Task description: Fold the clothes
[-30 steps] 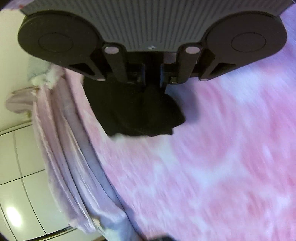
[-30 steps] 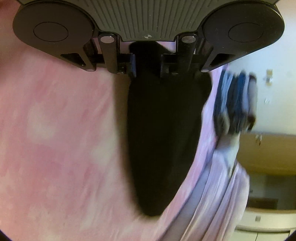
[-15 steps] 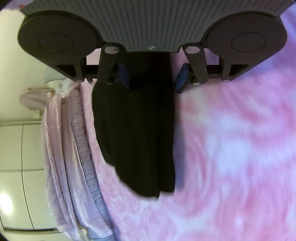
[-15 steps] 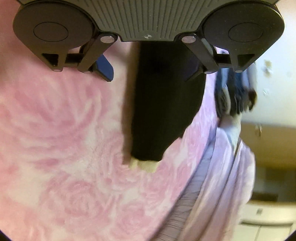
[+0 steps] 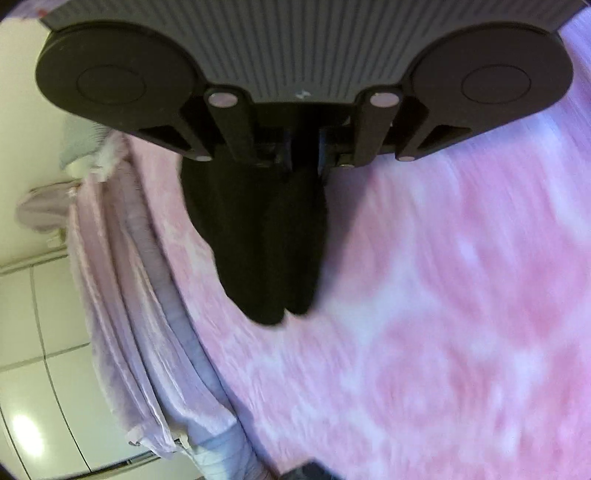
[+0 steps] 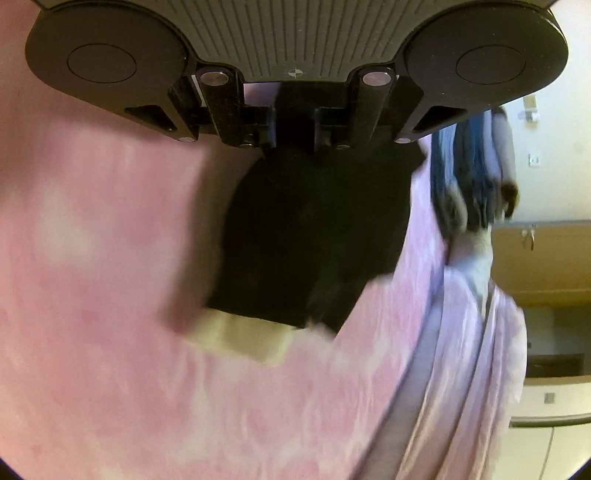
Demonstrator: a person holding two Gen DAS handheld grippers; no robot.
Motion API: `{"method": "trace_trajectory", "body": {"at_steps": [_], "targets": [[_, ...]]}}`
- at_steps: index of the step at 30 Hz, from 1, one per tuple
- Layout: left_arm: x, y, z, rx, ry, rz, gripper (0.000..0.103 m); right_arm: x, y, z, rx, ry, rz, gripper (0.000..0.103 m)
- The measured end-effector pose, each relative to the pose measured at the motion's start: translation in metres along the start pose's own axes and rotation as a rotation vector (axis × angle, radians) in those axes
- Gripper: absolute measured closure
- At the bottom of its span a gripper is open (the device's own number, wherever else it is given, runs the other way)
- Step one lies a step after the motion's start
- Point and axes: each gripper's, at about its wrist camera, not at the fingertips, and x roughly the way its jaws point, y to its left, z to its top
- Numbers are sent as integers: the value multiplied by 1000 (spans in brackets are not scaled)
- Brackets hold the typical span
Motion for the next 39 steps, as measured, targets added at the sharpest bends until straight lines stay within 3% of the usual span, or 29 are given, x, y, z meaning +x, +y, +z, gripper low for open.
{"method": "trace_trajectory", "body": {"at_steps": [1,3,5,8,11,14,16,19,21,23,24,25,29,33,35,37,39], "targets": [[1,1,8,12,14,9,94,1,2,-11,-1,27,0,85],[6,-4,20,53,71,23,91,0,7,-17,-30,59,-30,65],[5,-13,26,127,102,37,86,-10,17,-8,-132,65,-107,54],[-3,-21,37,203,93,60,84,-36,35,11,-343,46,-191,53],[-9,-21,49,220,48,50,76,-59,57,34,-519,-82,-257,52],[6,-28,69,230,12,32,72,-48,72,56,-583,-125,-187,47],[17,-33,80,236,11,6,66,-20,78,68,-577,-82,-91,46],[42,-38,92,246,31,6,65,28,90,76,-603,-8,-31,46],[52,-41,94,263,41,21,65,57,95,77,-632,11,-40,46],[61,-45,97,276,42,14,72,74,94,78,-642,19,-43,49],[64,-48,97,290,40,6,80,77,94,77,-647,3,-24,84],[66,-52,97,317,32,3,101,80,95,76,-661,6,-8,103],[64,-60,87,437,-77,71,99,81,109,71,-787,-88,-70,103],[84,-47,77,440,-73,133,97,107,106,57,-895,-129,-219,103],[84,-54,78,473,-78,165,89,111,109,54,-904,-145,-260,101],[77,-63,78,498,-88,211,79,106,116,58,-881,-155,-308,91],[61,-71,78,506,-123,272,79,89,123,57,-896,-220,-372,70]]}}
